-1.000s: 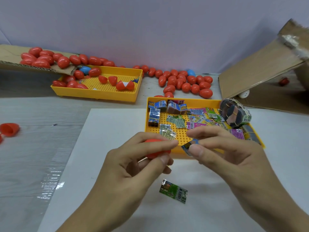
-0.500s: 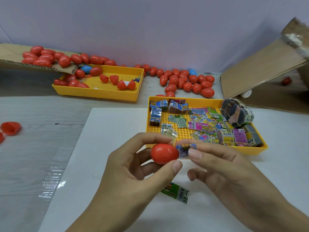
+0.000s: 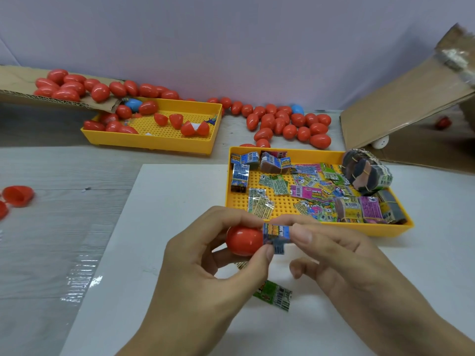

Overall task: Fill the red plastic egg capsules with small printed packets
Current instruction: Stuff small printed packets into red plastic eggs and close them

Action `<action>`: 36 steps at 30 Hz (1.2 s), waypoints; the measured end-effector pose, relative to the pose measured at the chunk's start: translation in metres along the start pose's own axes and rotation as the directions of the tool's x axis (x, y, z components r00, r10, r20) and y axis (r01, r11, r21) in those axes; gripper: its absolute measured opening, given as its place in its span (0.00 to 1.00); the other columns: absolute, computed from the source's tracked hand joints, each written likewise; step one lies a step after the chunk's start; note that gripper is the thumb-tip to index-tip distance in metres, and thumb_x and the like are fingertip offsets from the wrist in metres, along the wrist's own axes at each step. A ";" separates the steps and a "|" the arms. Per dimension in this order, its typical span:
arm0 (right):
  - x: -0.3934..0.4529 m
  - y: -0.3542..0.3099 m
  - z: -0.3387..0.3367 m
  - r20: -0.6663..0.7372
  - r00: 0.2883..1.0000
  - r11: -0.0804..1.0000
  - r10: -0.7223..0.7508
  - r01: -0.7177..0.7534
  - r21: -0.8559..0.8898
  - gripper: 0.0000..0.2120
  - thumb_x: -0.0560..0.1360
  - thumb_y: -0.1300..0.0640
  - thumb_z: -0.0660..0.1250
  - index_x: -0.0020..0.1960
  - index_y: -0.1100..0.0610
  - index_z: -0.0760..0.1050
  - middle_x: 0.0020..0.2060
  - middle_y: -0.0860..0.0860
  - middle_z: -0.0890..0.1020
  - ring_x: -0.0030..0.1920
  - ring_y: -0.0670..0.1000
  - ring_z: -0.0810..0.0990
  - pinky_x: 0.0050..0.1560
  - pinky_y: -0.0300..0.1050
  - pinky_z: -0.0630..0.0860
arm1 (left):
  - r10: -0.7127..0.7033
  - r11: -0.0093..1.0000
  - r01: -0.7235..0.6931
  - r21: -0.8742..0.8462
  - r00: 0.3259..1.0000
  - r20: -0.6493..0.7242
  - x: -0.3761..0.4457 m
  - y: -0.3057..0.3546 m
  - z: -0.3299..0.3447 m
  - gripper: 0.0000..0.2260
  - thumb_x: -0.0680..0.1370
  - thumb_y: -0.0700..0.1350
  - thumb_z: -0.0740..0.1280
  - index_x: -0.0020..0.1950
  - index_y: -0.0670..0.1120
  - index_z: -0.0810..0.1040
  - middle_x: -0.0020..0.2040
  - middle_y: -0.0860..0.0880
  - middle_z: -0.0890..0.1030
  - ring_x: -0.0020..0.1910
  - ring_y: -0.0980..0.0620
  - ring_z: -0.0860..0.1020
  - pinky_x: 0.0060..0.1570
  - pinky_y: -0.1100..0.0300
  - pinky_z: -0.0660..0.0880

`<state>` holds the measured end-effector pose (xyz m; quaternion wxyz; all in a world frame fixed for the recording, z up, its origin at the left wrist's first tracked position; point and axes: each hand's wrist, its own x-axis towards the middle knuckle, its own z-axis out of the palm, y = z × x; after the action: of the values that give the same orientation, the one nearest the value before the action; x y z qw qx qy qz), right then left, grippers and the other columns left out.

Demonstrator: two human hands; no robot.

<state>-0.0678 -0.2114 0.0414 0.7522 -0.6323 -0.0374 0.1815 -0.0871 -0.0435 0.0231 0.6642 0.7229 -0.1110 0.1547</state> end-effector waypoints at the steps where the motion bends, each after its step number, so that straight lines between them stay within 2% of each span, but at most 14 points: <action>1: 0.000 0.000 0.000 -0.016 1.000 1.000 -0.003 0.003 0.003 0.32 0.52 0.35 0.80 0.43 0.61 0.86 0.53 0.49 0.83 0.45 0.44 0.79 0.37 0.40 0.75 | 0.009 1.000 -0.009 0.006 1.000 0.006 0.000 0.000 0.000 0.10 0.68 0.46 0.75 0.48 0.54 0.82 0.46 0.51 0.82 0.45 0.46 0.83 0.41 0.63 0.81; 5: 0.000 0.000 0.001 -0.057 0.998 0.999 -0.038 0.038 -0.003 0.30 0.50 0.35 0.80 0.40 0.58 0.86 0.50 0.48 0.84 0.44 0.44 0.79 0.36 0.41 0.74 | 0.026 1.000 -0.026 0.008 0.999 0.029 -0.002 0.000 0.000 0.12 0.69 0.45 0.74 0.52 0.53 0.83 0.49 0.50 0.82 0.49 0.43 0.83 0.43 0.61 0.82; 8: -0.001 0.000 0.002 -0.061 0.997 0.999 -0.041 0.042 0.007 0.30 0.51 0.34 0.80 0.41 0.58 0.87 0.51 0.49 0.84 0.42 0.46 0.78 0.36 0.40 0.74 | 0.018 1.000 -0.019 0.010 0.999 0.031 -0.002 -0.001 0.000 0.15 0.69 0.46 0.74 0.55 0.54 0.83 0.51 0.51 0.81 0.52 0.44 0.83 0.44 0.60 0.82; 11: -0.001 0.000 0.002 -0.073 0.995 0.997 -0.066 0.063 -0.035 0.28 0.52 0.34 0.79 0.39 0.57 0.86 0.49 0.47 0.84 0.43 0.43 0.80 0.36 0.41 0.75 | 0.007 1.000 -0.007 0.013 1.000 0.026 -0.002 -0.001 0.001 0.17 0.69 0.47 0.74 0.57 0.55 0.83 0.53 0.53 0.80 0.52 0.45 0.83 0.44 0.60 0.82; 15: -0.002 0.001 -0.001 -0.082 0.995 0.999 -0.049 0.048 -0.008 0.17 0.56 0.46 0.77 0.36 0.58 0.86 0.47 0.47 0.84 0.39 0.44 0.78 0.36 0.41 0.76 | -0.036 0.999 0.037 -0.021 0.999 0.041 -0.004 -0.001 0.003 0.19 0.69 0.48 0.73 0.60 0.57 0.83 0.54 0.53 0.80 0.53 0.47 0.83 0.46 0.62 0.82; 19: -0.002 0.001 -0.001 -0.093 0.996 1.000 -0.018 0.020 0.017 0.15 0.57 0.48 0.75 0.35 0.60 0.84 0.48 0.50 0.84 0.38 0.46 0.77 0.35 0.41 0.75 | -0.069 0.997 0.071 -0.026 0.995 0.068 -0.004 0.000 0.002 0.20 0.70 0.50 0.71 0.62 0.60 0.81 0.55 0.53 0.79 0.55 0.48 0.82 0.47 0.62 0.81; 22: -0.002 -0.001 0.000 -0.103 0.995 1.000 -0.012 0.015 0.026 0.08 0.60 0.54 0.75 0.34 0.59 0.85 0.48 0.50 0.84 0.38 0.47 0.77 0.34 0.41 0.74 | -0.083 0.996 0.085 -0.033 0.994 0.078 -0.004 0.000 0.003 0.20 0.70 0.51 0.71 0.61 0.61 0.81 0.55 0.55 0.79 0.55 0.47 0.82 0.48 0.61 0.82; 25: -0.002 -0.001 0.000 -0.104 0.994 0.999 -0.012 0.017 0.047 0.08 0.63 0.55 0.71 0.34 0.59 0.85 0.48 0.51 0.84 0.39 0.46 0.78 0.34 0.42 0.74 | -0.082 0.996 0.084 -0.027 0.993 0.085 -0.005 0.000 0.003 0.20 0.70 0.51 0.71 0.62 0.61 0.80 0.55 0.55 0.79 0.54 0.46 0.82 0.47 0.61 0.82; 28: -0.002 0.000 0.000 -0.098 0.995 0.995 0.010 0.000 0.097 0.08 0.63 0.56 0.71 0.36 0.60 0.85 0.48 0.52 0.84 0.40 0.45 0.80 0.32 0.42 0.75 | -0.088 0.996 0.090 -0.021 0.993 0.082 -0.005 0.000 0.003 0.21 0.70 0.51 0.71 0.63 0.61 0.80 0.55 0.54 0.79 0.53 0.46 0.83 0.47 0.63 0.81; 30: -0.002 0.002 0.000 -0.085 0.996 0.997 0.010 -0.003 0.078 0.10 0.62 0.54 0.75 0.39 0.60 0.86 0.50 0.53 0.84 0.41 0.46 0.79 0.33 0.42 0.75 | -0.085 0.996 0.086 -0.014 0.993 0.076 -0.005 -0.001 0.003 0.21 0.70 0.52 0.72 0.63 0.61 0.80 0.54 0.54 0.79 0.53 0.48 0.83 0.46 0.63 0.81; 32: -0.002 0.004 0.001 -0.080 0.997 1.000 -0.018 0.019 0.013 0.19 0.58 0.44 0.78 0.41 0.57 0.87 0.51 0.51 0.83 0.41 0.48 0.77 0.36 0.42 0.74 | -0.066 0.998 0.066 0.002 0.996 0.068 -0.005 -0.002 0.004 0.21 0.70 0.52 0.72 0.63 0.60 0.80 0.53 0.54 0.78 0.52 0.50 0.82 0.45 0.64 0.81; 34: -0.001 0.005 0.002 -0.099 0.993 0.998 -0.060 0.056 -0.042 0.27 0.53 0.35 0.79 0.41 0.55 0.87 0.50 0.48 0.83 0.40 0.48 0.77 0.38 0.43 0.74 | -0.052 0.999 0.051 0.014 0.997 0.060 -0.005 -0.001 0.004 0.21 0.70 0.52 0.71 0.63 0.61 0.80 0.53 0.54 0.78 0.53 0.51 0.82 0.45 0.64 0.81; 36: -0.001 0.005 0.000 -0.113 0.990 0.994 -0.089 0.081 -0.076 0.30 0.52 0.31 0.77 0.41 0.53 0.87 0.49 0.45 0.83 0.40 0.45 0.78 0.38 0.43 0.75 | -0.039 0.999 0.038 0.021 0.998 0.057 -0.005 -0.002 0.003 0.20 0.70 0.53 0.71 0.63 0.63 0.79 0.53 0.55 0.78 0.54 0.52 0.81 0.44 0.64 0.81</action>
<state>-0.0702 -0.2106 0.0367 0.7371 -0.6661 -0.0269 0.1108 -0.0912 -0.0466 0.0194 0.6564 0.7356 -0.1145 0.1225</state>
